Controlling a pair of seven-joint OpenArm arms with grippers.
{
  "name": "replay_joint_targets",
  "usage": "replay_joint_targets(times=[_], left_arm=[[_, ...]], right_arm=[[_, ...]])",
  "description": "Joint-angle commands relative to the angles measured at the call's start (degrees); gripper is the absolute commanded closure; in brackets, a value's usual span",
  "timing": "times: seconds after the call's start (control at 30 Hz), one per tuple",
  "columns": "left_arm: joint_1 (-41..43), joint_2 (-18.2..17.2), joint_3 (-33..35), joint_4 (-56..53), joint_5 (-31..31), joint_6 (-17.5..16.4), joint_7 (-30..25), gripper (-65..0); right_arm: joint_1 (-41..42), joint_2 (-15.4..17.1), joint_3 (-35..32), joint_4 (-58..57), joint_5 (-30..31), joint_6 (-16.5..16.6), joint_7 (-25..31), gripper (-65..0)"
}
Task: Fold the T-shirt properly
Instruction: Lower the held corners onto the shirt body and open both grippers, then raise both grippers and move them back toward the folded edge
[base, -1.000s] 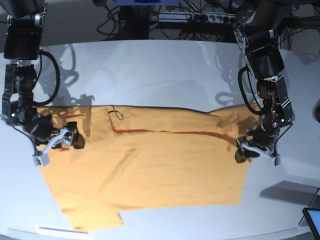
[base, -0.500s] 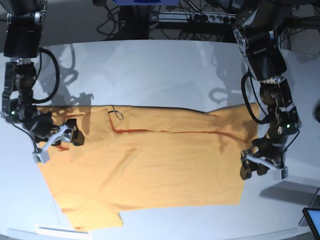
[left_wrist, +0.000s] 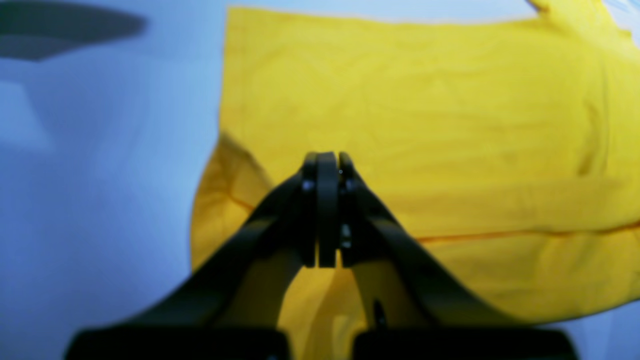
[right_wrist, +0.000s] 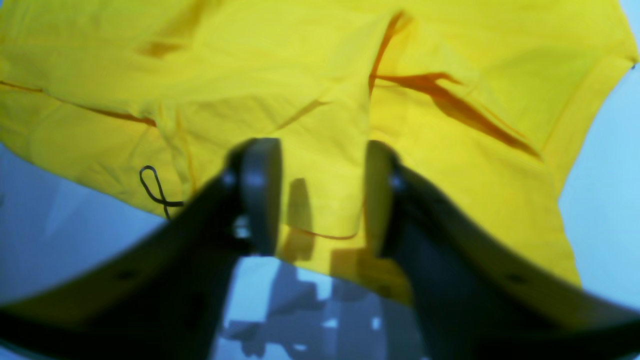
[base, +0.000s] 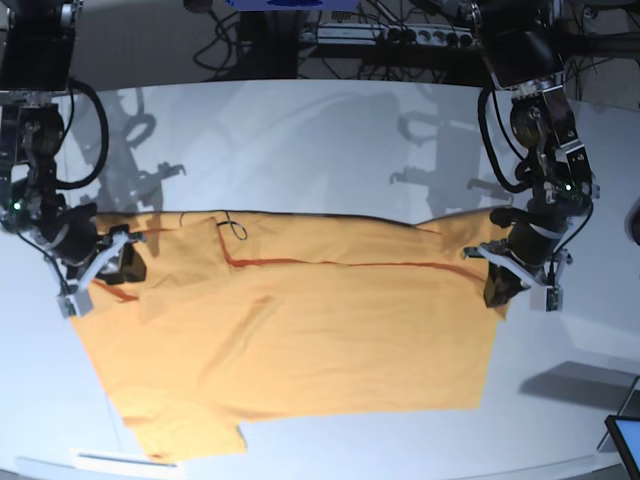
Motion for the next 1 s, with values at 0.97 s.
replay_joint_targets(times=[0.97], left_arm=[[1.6,0.1,10.1,-10.4,17.3,0.1,-10.9,0.0]], right_arm=[[0.9,1.3,-0.3,-14.4,1.2,0.2,10.5,-0.1]])
